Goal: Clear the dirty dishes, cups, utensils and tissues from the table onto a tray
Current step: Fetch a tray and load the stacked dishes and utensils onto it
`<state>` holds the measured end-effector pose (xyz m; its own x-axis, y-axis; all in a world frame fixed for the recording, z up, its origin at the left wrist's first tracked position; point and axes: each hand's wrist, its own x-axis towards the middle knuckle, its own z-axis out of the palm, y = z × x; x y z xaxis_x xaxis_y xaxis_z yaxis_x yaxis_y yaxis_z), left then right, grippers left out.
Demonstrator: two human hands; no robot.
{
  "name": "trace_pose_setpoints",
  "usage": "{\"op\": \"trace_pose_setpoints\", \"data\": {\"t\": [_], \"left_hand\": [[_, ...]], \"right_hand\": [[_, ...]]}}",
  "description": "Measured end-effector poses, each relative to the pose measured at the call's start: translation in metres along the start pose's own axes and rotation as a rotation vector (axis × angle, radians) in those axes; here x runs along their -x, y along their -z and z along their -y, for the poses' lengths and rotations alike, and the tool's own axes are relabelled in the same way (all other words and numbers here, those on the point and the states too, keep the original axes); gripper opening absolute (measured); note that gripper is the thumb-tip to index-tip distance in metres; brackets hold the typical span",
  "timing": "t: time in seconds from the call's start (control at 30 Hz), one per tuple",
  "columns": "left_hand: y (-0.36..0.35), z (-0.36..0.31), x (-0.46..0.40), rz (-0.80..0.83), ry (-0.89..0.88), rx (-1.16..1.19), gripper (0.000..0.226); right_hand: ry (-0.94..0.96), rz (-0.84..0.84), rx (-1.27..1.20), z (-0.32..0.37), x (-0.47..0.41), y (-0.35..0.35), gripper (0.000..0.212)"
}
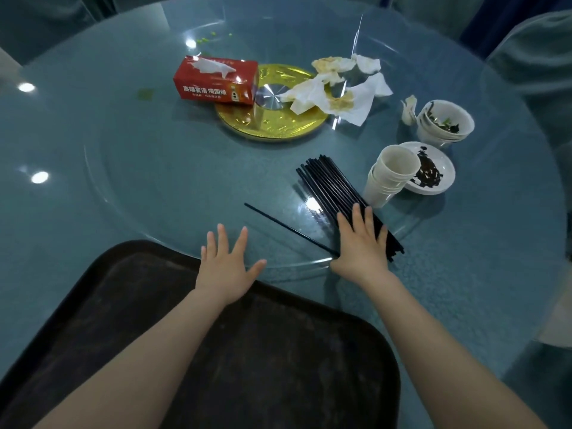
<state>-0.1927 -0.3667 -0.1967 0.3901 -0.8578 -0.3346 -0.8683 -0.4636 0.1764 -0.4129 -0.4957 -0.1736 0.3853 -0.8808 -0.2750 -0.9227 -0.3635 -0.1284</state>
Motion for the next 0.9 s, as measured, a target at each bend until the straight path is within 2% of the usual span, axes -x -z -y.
{"op": "trace_pose_setpoints", "data": {"t": [0.17, 0.33, 0.47, 0.7, 0.9], "left_hand": [[0.008, 0.002, -0.003, 0.027, 0.017, 0.068, 0.078], [0.019, 0.008, -0.004, 0.047, 0.02, 0.063, 0.074], [0.027, 0.019, -0.006, 0.07, 0.016, 0.07, 0.07], [0.038, 0.045, -0.013, 0.11, 0.026, 0.108, 0.064], [0.047, 0.066, -0.022, 0.134, 0.043, 0.093, 0.061]], "right_hand": [[-0.07, 0.061, -0.03, -0.011, -0.003, 0.008, 0.109], [-0.083, -0.027, -0.076, -0.008, -0.001, 0.006, 0.096], [-0.061, -0.108, -0.041, -0.01, 0.001, 0.002, 0.094], [-0.025, -0.095, -0.007, 0.0, 0.004, -0.001, 0.087], [0.052, -0.224, 0.173, 0.011, 0.018, -0.009, 0.061]]}}
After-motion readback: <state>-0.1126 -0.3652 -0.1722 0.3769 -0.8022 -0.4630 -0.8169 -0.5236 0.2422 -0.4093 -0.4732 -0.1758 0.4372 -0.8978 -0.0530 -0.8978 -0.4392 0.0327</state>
